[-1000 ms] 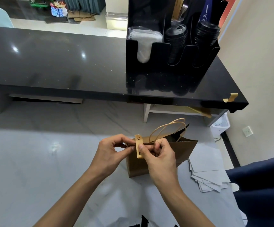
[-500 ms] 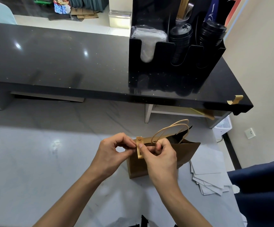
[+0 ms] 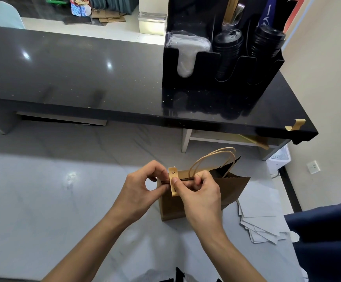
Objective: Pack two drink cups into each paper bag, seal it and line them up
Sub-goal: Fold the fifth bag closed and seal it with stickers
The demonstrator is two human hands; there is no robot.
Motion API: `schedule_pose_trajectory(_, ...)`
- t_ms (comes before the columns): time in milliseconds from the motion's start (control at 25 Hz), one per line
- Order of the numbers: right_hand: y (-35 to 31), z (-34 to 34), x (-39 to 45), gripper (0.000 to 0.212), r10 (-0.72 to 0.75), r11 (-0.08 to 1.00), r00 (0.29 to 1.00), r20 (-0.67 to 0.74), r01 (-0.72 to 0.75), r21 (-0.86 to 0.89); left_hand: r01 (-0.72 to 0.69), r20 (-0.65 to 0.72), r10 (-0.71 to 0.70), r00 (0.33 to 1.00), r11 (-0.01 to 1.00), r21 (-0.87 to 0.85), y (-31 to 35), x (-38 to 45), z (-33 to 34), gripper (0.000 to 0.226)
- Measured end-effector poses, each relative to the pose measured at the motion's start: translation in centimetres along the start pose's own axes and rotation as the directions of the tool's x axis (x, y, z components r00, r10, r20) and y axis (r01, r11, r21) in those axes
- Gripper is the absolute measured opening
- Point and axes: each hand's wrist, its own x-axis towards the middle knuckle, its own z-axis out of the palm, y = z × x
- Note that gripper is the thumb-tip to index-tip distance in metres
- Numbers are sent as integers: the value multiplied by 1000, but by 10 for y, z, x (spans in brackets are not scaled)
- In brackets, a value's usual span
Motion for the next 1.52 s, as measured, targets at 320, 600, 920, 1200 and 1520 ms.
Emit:
schedule_pose_trajectory(320,2,0,1,46,-29,999,999,19,29,20,-63,93,51,994,989,134,3,0,-1,31)
schedule_pose_trajectory(600,5,0,3,46,-34,999,999,29,32,40,-93,121,72,990,979,184,3,3,0,23)
schedule_pose_trajectory(920,10,-3,2,42,-37,997,997,67,32,73,-48,112,28,993,982,181,7,5,2,22)
schedule_pose_trajectory(1200,17,-4,-2,42,-82,996,996,27,81,41,-55,122,24,992,963,263,9,4,3,21)
schedule_pose_trajectory(1520,27,2,-3,46,-249,966,968,-22,247,-77,-57,134,24,991,966,252,10,6,0,24)
